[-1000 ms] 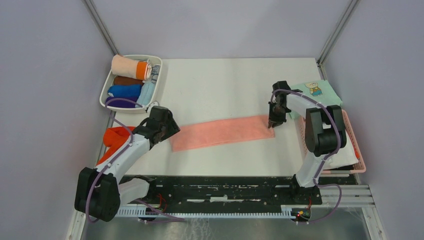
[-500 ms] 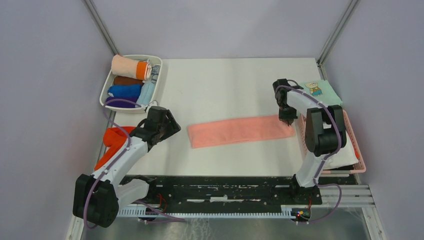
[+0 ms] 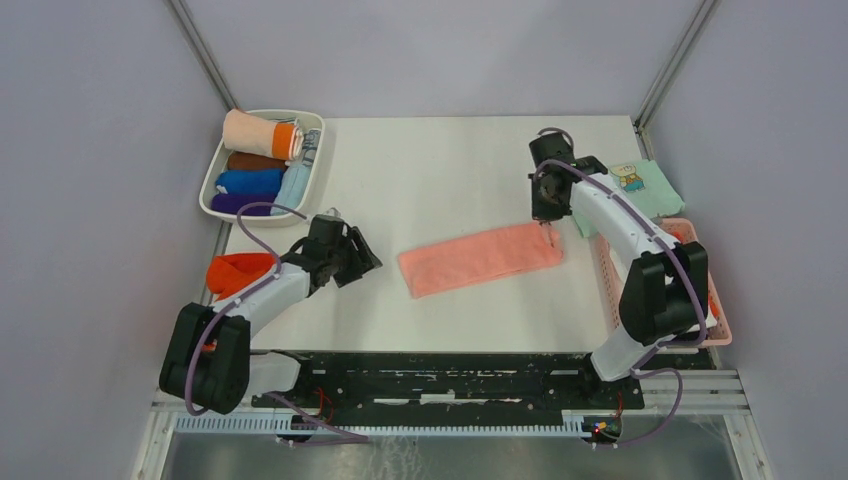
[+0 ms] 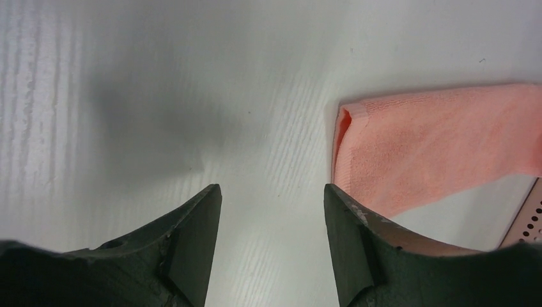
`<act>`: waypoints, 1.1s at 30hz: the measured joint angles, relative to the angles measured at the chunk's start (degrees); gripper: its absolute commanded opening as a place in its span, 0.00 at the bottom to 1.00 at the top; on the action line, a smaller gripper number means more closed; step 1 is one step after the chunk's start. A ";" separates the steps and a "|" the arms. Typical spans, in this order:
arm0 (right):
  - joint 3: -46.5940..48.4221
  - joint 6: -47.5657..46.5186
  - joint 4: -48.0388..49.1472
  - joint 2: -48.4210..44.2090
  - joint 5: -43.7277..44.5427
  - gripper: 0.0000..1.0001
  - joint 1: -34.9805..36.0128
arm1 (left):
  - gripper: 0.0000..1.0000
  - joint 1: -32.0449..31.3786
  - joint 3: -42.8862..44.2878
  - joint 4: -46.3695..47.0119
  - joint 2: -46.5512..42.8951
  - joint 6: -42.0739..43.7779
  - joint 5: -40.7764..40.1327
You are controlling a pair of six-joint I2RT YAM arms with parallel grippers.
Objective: Roll the towels
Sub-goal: Fold the towel at the center of the board.
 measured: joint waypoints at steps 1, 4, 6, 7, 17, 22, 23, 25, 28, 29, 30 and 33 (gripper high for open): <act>0.20 -0.09 -0.09 0.00 -2.12 0.01 1.18 | 0.65 -0.09 0.00 1.16 1.16 -0.37 0.66; 0.59 -0.07 -0.46 0.11 -9.09 0.00 5.22 | 0.62 -0.63 0.00 3.82 4.20 -0.83 2.40; 1.27 0.04 -0.66 0.57 -13.03 0.01 7.65 | 0.60 -1.29 0.00 5.27 5.95 -1.38 3.30; 1.73 0.15 -0.70 0.94 -14.93 0.01 8.96 | 0.59 -1.81 0.00 6.14 6.84 -1.75 3.65; 5.84 4.85 0.20 6.60 -20.11 0.01 19.65 | 0.49 -6.45 0.83 13.66 13.07 -5.29 6.05; 8.07 7.74 0.28 9.05 -19.52 0.01 23.63 | 0.43 -7.82 1.20 15.21 14.67 -5.92 6.12; 8.57 8.24 0.31 9.42 -19.26 0.01 24.30 | 0.43 -7.96 1.20 15.32 14.75 -5.92 6.10; 9.62 9.31 0.42 10.12 -18.84 0.01 25.53 | 0.41 -8.04 1.20 15.37 14.88 -5.95 6.08; 10.99 10.80 0.70 10.88 -18.36 0.01 26.99 | 0.39 -8.33 1.20 15.39 14.95 -5.95 5.88; 11.37 11.23 0.83 10.99 -18.29 0.01 27.39 | 0.38 -8.50 1.20 15.39 14.99 -5.95 5.75; 11.80 11.69 0.87 11.15 -18.21 0.01 27.85 | 0.38 -8.63 1.20 15.39 15.04 -5.95 5.64; 13.05 12.92 1.31 11.52 -17.66 0.00 28.96 | 0.37 -9.01 1.20 15.63 15.23 -5.95 5.42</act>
